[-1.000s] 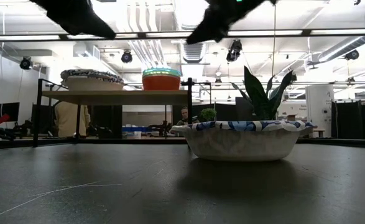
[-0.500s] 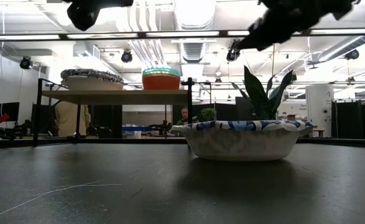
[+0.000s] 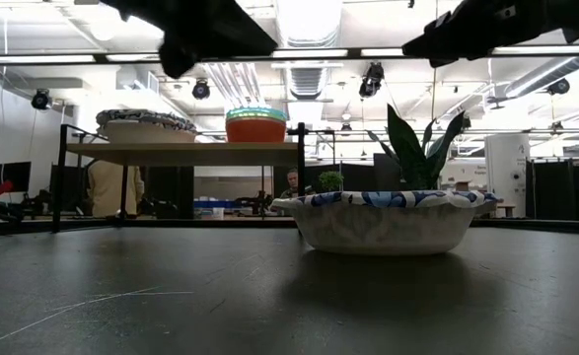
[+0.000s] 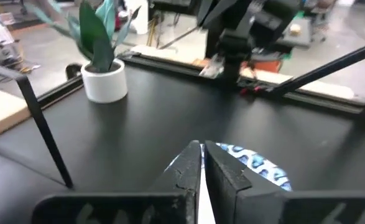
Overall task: Place and stack bowls onto a shelf
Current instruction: Stack the blue bowl on top of the blue bowl on the shelf
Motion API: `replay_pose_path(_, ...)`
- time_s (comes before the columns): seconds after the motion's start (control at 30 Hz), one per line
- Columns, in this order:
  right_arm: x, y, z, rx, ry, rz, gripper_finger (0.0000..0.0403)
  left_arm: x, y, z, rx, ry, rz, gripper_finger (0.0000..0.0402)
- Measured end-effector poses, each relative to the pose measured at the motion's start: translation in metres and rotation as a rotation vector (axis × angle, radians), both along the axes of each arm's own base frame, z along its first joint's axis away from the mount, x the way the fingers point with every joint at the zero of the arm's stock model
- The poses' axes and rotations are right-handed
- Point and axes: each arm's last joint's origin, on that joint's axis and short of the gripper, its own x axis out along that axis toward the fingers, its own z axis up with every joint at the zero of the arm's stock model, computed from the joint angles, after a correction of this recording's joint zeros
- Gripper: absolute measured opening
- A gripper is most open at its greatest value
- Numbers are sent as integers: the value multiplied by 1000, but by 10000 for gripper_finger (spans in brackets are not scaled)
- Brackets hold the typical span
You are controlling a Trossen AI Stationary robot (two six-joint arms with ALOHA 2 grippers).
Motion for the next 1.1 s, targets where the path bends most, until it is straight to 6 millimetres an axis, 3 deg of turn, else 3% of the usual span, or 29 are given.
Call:
replay_pose_path(0.23,-2,1,-4,0,8,44,9,31,7,-20,-73,73,-31,63)
replay_pose_path(0.57,-2,1,-5,-6,15,52,9,71,20,-56,-95,162,54,154)
replay_pose_path(0.83,-2,1,-5,2,19,50,9,85,28,-88,-130,297,101,168)
replay_pose_path(1.1,-2,1,-7,3,25,50,9,87,26,-101,-172,343,49,167)
